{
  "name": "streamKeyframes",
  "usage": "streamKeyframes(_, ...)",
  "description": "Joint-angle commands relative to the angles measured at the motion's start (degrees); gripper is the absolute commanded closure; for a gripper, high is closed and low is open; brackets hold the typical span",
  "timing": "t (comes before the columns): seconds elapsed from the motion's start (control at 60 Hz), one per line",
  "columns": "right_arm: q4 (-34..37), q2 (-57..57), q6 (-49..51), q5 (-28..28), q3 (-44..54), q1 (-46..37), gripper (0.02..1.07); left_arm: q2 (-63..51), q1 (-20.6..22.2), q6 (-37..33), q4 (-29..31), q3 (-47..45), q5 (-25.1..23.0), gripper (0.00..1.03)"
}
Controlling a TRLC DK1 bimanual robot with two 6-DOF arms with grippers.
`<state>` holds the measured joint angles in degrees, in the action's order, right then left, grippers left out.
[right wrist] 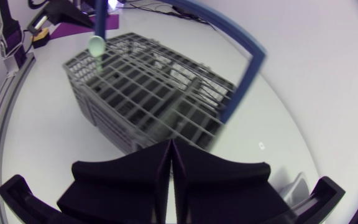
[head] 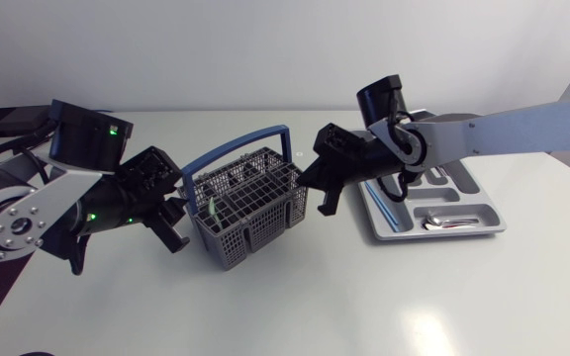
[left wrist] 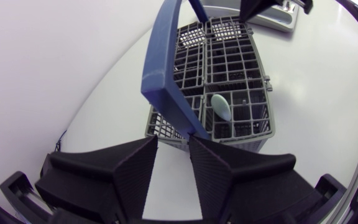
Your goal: Unload the cutlery basket into the drawer organizer.
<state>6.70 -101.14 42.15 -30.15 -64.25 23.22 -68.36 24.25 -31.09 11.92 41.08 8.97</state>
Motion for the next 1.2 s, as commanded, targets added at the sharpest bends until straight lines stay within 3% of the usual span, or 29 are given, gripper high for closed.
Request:
streamKeyframes(0.0, 1.65, 2.0, -0.49, -0.79, 3.25, 2.79, 1.02, -1.52, -2.19, -2.22, -2.43, -0.83, -2.2, 0.65)
streamKeyframes(0.183, 1.39, 5.17, -1.02, 0.62, 5.71, 4.64, 1.02, -3.19, -6.14, -3.63, -4.98, -0.56, -5.54, 0.65)
streamKeyframes(0.6, -2.3, 3.14, -0.67, 1.24, 4.04, -6.44, 1.02, 0.15, -5.35, -3.1, -4.28, -2.58, -5.9, 0.65)
streamKeyframes(0.867, -7.31, -3.89, -1.11, 2.82, 2.55, -5.21, 1.02, -3.36, -3.95, -2.13, -7.0, -2.14, -5.9, 0.66)
streamKeyframes(1.183, -7.49, 1.12, -2.42, 1.5, 6.86, -1.69, 1.02, -6.0, -4.3, -1.96, -9.2, -1.09, -5.9, 0.67)
